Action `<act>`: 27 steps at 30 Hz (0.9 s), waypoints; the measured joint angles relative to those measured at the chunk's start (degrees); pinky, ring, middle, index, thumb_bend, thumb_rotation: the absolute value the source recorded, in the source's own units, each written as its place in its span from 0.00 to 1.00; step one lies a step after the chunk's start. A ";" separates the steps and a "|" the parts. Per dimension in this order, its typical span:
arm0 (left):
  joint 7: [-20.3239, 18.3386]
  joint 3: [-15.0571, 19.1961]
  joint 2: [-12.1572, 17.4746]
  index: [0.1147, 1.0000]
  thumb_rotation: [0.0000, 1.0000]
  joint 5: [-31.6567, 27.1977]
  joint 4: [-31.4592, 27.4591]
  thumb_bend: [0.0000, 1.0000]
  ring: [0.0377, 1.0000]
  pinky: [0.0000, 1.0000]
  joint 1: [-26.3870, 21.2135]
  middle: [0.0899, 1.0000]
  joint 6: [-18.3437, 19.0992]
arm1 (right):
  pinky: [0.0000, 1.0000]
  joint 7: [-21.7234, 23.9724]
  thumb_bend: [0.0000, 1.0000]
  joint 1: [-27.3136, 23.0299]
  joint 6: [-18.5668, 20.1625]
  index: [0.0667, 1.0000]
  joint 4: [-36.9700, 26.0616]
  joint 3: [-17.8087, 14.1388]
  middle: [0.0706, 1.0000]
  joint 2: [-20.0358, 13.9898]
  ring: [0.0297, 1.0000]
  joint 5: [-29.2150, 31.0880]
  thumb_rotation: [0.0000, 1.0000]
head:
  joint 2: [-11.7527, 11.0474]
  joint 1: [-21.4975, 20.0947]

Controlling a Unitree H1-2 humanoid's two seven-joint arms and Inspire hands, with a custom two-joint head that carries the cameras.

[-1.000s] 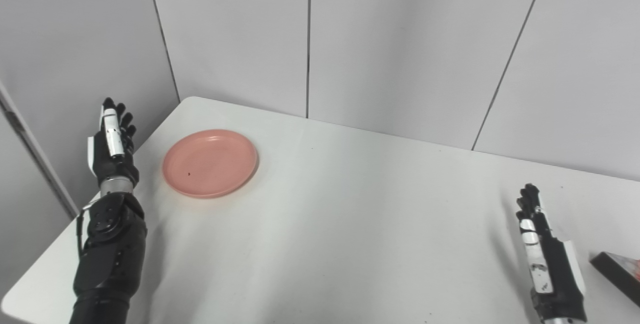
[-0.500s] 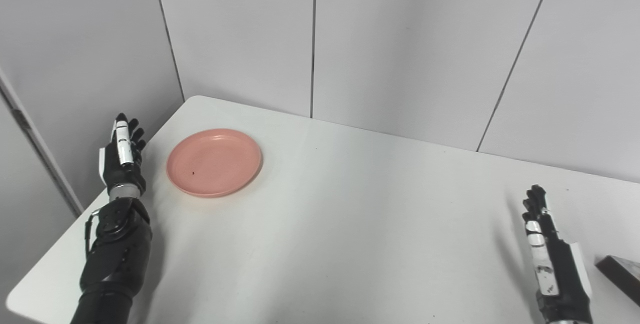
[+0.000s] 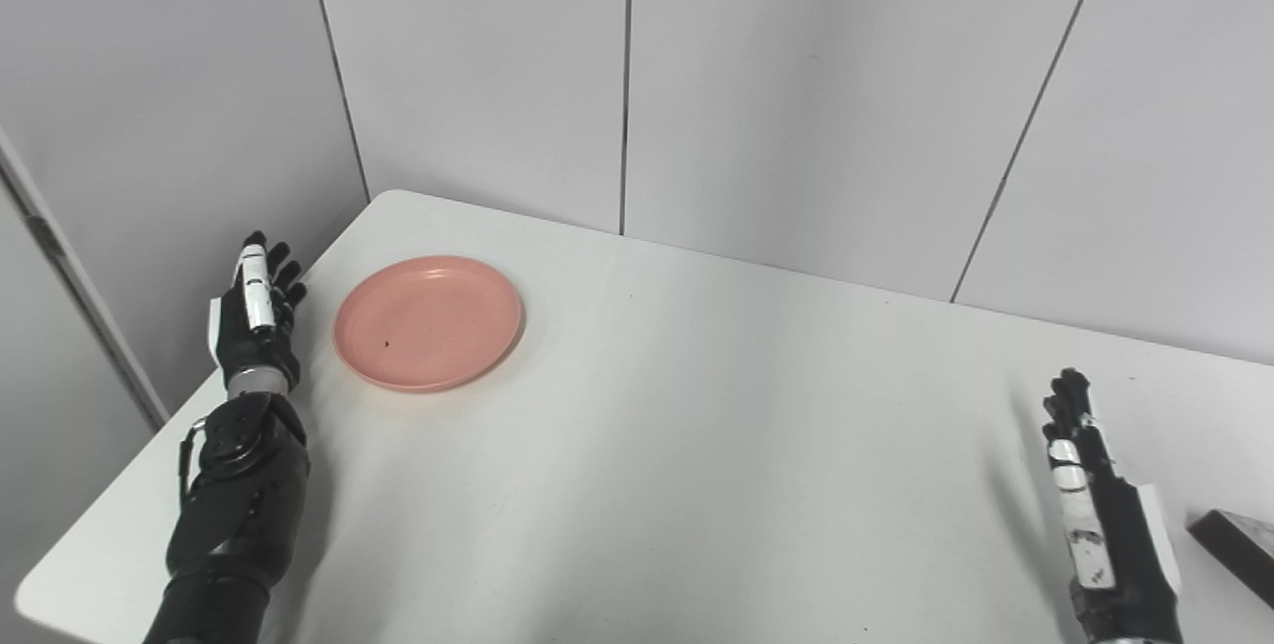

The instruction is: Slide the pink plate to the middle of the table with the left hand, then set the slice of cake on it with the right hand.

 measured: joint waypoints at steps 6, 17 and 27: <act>-0.06 -1.23 -0.09 0.93 1.00 -0.09 -0.38 0.39 0.92 0.93 0.00 0.93 0.78 | 1.00 -0.05 0.39 0.01 -0.03 1.00 -0.01 0.01 1.00 0.08 0.99 -0.52 1.00 | 0.09 -0.26; -0.40 -2.61 -1.02 0.93 1.00 -1.92 -2.21 0.38 0.93 0.94 0.00 0.93 3.11 | 1.00 -0.43 0.38 0.45 -0.09 0.99 -0.97 -0.03 1.00 0.25 0.98 -1.65 1.00 | 0.53 -0.88; -2.88 -3.83 -2.68 0.93 1.00 -4.30 -3.84 0.37 0.92 0.92 -0.12 0.93 5.36 | 1.00 -1.43 0.37 1.78 0.08 1.00 -3.54 0.20 1.00 1.35 0.98 -3.19 1.00 | 0.97 -1.58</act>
